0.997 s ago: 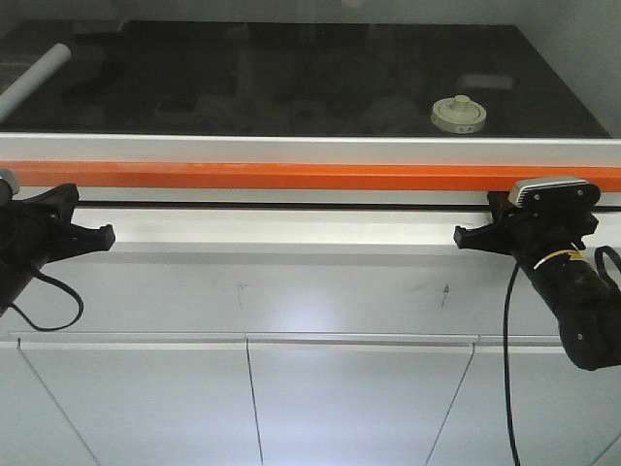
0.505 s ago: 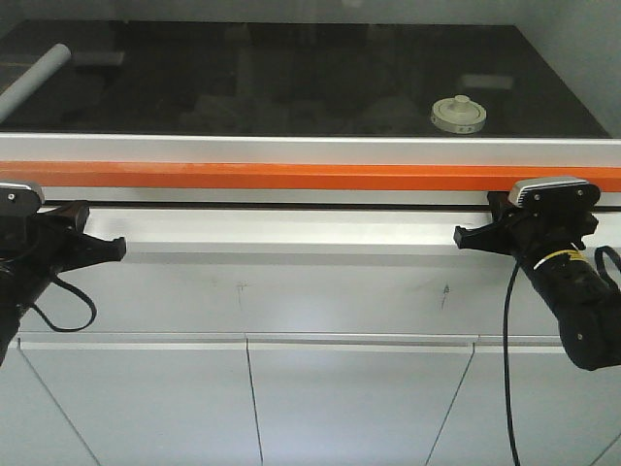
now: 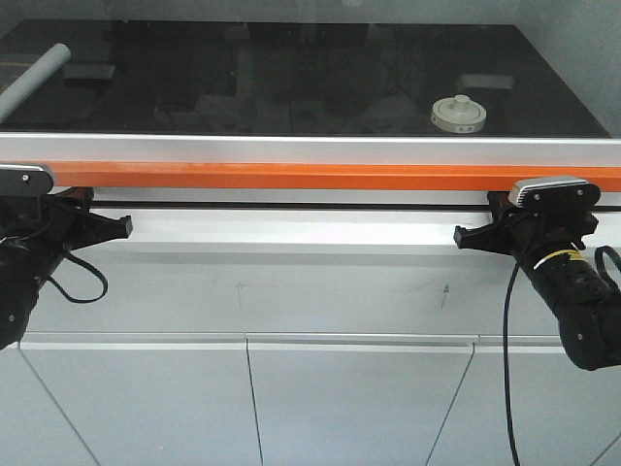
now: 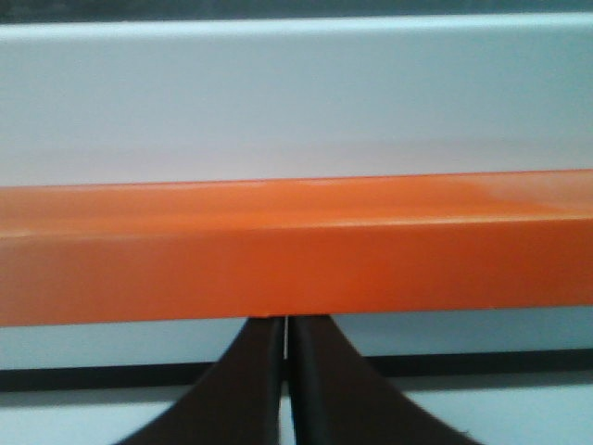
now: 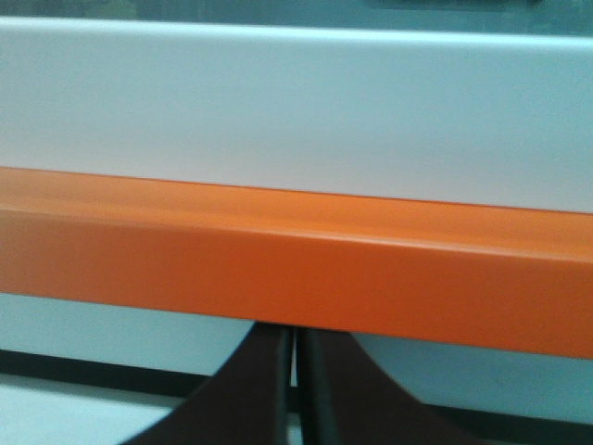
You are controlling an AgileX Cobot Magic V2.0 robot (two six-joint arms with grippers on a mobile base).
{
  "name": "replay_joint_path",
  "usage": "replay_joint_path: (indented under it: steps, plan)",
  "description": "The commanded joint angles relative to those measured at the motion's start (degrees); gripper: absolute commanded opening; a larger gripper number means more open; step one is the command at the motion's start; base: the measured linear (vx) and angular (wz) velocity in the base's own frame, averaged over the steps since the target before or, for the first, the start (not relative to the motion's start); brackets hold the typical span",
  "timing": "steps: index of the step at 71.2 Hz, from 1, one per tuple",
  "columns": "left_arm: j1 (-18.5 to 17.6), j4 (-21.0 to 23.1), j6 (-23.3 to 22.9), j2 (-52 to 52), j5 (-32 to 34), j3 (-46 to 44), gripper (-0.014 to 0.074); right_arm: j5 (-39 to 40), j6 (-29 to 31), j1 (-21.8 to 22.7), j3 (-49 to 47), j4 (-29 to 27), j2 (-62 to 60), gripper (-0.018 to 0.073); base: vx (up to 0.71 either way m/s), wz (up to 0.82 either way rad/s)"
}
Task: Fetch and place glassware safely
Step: 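Hook both grippers under the orange handle bar, then lift the orange handle bar with both grippers to raise the sash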
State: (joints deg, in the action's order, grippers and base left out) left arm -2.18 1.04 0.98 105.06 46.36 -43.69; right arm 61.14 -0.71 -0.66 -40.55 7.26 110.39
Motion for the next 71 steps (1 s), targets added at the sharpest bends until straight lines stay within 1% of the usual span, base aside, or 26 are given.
replay_joint_path:
  steps: [1, 19, 27, 39, 45, 65, 71]
  plan:
    - [0.17, 0.57, -0.05, -2.31, 4.56, -2.35, -0.0007, 7.50, 0.07, 0.41, -3.22, -2.05, -3.49, -0.0003, 0.00, 0.00]
    - [0.17, 0.09, -0.10, -2.68, 10.40, -2.41, -0.0007, 7.50, 0.07, 0.41, -3.22, -2.05, -3.49, -0.0003, 0.00, 0.00]
    - [0.17, 0.09, -0.10, -2.81, 11.34, -2.36, -0.0007, 7.76, 0.07, 0.41, -3.22, -1.91, -3.49, -0.0003, 0.00, 0.00]
    - [0.17, 0.09, -0.10, -3.43, 11.67, -2.36, -0.0007, 8.55, 0.21, 0.41, -3.29, -0.93, -4.23, -0.0003, 0.00, 0.00]
    - [0.17, 0.09, -0.10, -4.20, 11.69, -2.53, -0.0007, 7.55, 0.21, 0.41, -3.91, -0.73, -5.15, -0.0003, 0.00, 0.00]
    - [0.17, 0.04, -0.05, -5.74, 8.58, -6.14, -0.0007, 3.54, 0.03, 0.41, -8.23, -0.53, -6.17, -0.0003, 0.00, 0.00]
    - [0.17, 0.02, -0.05, -6.12, 6.62, -7.37, -0.0007, 3.07, -0.24, 0.41, -9.84, -0.24, -6.17, -0.0003, -0.01, -0.04]
